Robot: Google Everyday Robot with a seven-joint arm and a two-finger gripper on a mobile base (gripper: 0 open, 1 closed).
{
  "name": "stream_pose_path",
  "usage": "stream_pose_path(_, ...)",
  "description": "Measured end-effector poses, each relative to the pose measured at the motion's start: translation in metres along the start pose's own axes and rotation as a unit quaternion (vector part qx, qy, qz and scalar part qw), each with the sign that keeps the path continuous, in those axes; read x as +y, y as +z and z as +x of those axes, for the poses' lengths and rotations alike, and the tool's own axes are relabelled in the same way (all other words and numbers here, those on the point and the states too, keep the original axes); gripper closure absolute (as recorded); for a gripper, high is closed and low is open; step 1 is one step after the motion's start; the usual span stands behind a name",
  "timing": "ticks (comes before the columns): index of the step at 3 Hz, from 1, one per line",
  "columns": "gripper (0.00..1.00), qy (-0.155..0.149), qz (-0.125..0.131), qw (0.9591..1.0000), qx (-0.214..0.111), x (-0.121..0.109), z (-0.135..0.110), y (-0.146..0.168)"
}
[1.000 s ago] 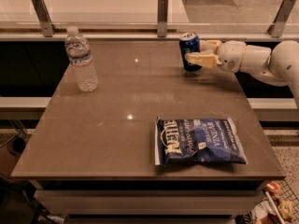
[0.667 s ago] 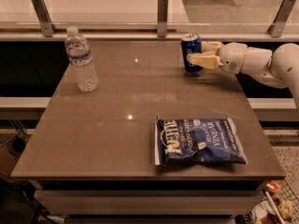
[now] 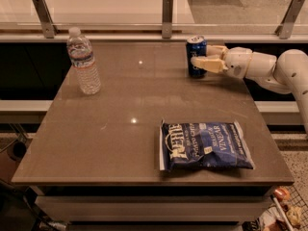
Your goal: Place pepsi can upright
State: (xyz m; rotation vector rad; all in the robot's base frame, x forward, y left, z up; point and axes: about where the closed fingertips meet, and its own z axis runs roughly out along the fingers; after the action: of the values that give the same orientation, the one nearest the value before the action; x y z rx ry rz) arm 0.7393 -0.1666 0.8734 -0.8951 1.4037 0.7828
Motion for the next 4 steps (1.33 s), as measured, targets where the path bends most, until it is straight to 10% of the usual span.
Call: stream_pose_path(4, 0.15, 0.001, -0.01, 0.9999, -0.001, 0.0056, -0.0004, 0.013)
